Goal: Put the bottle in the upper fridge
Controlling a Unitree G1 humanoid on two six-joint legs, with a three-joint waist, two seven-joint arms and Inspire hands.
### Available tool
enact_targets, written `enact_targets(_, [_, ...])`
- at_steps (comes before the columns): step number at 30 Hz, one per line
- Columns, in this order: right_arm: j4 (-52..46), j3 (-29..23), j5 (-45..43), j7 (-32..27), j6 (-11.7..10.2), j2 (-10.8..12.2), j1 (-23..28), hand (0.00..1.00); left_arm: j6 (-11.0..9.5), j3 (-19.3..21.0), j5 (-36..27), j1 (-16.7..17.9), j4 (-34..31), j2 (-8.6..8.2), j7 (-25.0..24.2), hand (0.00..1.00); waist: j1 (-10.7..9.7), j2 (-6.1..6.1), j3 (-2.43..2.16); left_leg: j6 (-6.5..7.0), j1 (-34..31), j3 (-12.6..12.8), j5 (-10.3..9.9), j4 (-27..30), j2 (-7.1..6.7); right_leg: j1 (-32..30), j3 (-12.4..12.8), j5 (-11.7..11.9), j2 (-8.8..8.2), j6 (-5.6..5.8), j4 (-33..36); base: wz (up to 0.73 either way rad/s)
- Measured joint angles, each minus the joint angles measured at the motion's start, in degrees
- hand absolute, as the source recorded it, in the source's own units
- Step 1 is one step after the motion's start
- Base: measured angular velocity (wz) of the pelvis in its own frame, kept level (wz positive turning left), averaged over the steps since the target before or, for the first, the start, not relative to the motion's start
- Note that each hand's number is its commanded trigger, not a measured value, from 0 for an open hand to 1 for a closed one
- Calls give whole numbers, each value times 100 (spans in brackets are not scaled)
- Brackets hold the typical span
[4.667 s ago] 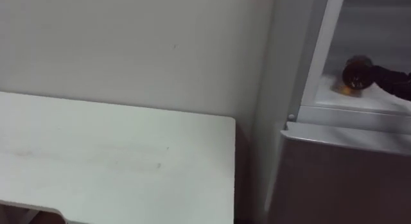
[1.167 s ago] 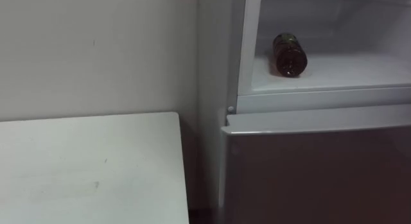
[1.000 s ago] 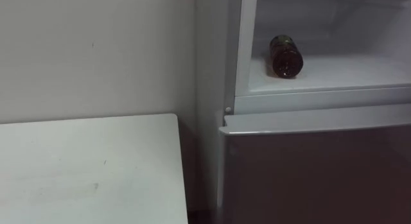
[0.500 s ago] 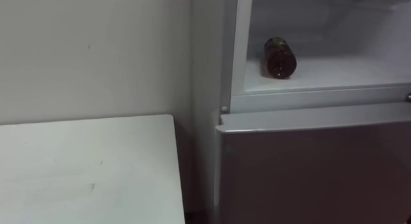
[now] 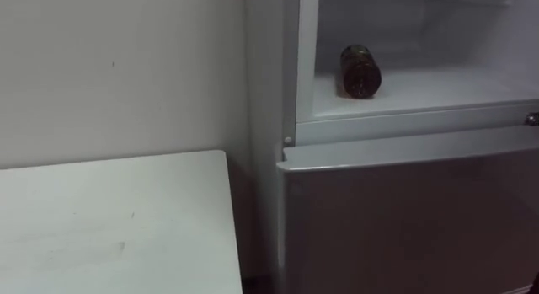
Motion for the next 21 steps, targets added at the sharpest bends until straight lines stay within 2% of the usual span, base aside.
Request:
enact_targets(4, [-92, 528, -540, 614, 2, -7, 13, 0, 7, -109, -3, -96, 108, 8, -5, 0, 220, -18, -9, -4, 28, -45, 2, 0, 33, 51, -38, 4, 5, -6, -42, 5])
enact_targets(9, [-103, 765, -820, 1021, 4, -18, -36, 0, 77, -185, 9, -171, 228, 68, -8, 0, 398, -94, -20, -5, 16, -130, 2, 0, 31, 125, -136, 35, 8, -2, -167, 10])
enact_targets(14, [-233, 864, -1297, 1652, -5, -73, -247, 0, 134, -386, 9, -269, 364, 126, -71, 0, 399, -92, -7, -12, 2, -189, -3, -6, 37, 197, -240, 66, 13, -6, -243, 8])
enact_targets(16, [-272, 1053, -1499, 1939, -69, -233, -382, 0, 134, -437, 4, -312, 392, 130, -101, 0, 408, -49, -17, -19, 8, -189, -7, -25, 50, 204, -296, 70, 14, -12, -232, 0])
enact_targets(21, [-328, 1240, -1899, 2439, -83, -306, -473, 0, 181, -438, 4, -318, 402, 134, -223, 0, 483, -37, -20, -44, 24, -219, -23, -69, 77, 291, -458, 74, 20, -16, -227, 3])
